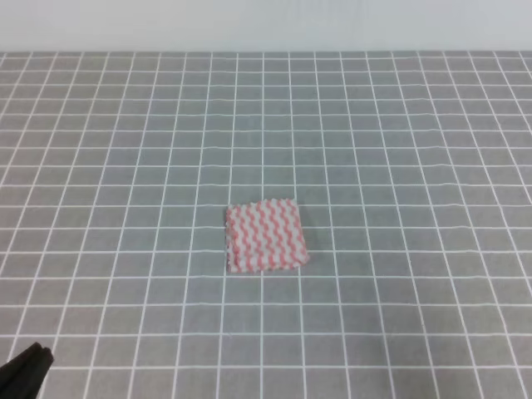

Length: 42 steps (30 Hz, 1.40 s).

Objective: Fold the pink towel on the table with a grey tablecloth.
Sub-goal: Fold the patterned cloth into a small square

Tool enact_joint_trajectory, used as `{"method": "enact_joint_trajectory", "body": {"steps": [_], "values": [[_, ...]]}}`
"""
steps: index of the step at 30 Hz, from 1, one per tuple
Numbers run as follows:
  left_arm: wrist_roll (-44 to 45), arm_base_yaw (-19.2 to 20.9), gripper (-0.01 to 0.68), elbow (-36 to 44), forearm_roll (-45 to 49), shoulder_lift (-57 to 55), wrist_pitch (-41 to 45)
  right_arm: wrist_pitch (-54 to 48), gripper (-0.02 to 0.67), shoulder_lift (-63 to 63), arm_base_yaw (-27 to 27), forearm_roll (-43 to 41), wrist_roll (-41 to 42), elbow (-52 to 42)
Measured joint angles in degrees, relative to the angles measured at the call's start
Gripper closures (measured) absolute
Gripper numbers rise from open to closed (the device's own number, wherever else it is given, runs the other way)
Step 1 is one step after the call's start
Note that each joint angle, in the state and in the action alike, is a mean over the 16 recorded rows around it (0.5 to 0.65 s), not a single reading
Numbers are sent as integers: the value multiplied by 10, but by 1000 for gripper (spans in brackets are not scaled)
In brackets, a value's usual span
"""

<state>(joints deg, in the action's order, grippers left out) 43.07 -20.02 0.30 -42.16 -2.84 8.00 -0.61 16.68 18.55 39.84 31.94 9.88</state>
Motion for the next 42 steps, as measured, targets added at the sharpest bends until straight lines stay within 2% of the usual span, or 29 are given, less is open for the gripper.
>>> {"method": "enact_joint_trajectory", "body": {"steps": [16,29,42], "values": [[0,0,674,0,0,0,1,11,663,-142,-129,2,31,-89],[0,0,674,1,0,-1,3,-8,663,-179,-148,-4,24,-102],[0,0,674,1,0,-1,3,-109,664,-180,-147,-204,-180,-105]]}}
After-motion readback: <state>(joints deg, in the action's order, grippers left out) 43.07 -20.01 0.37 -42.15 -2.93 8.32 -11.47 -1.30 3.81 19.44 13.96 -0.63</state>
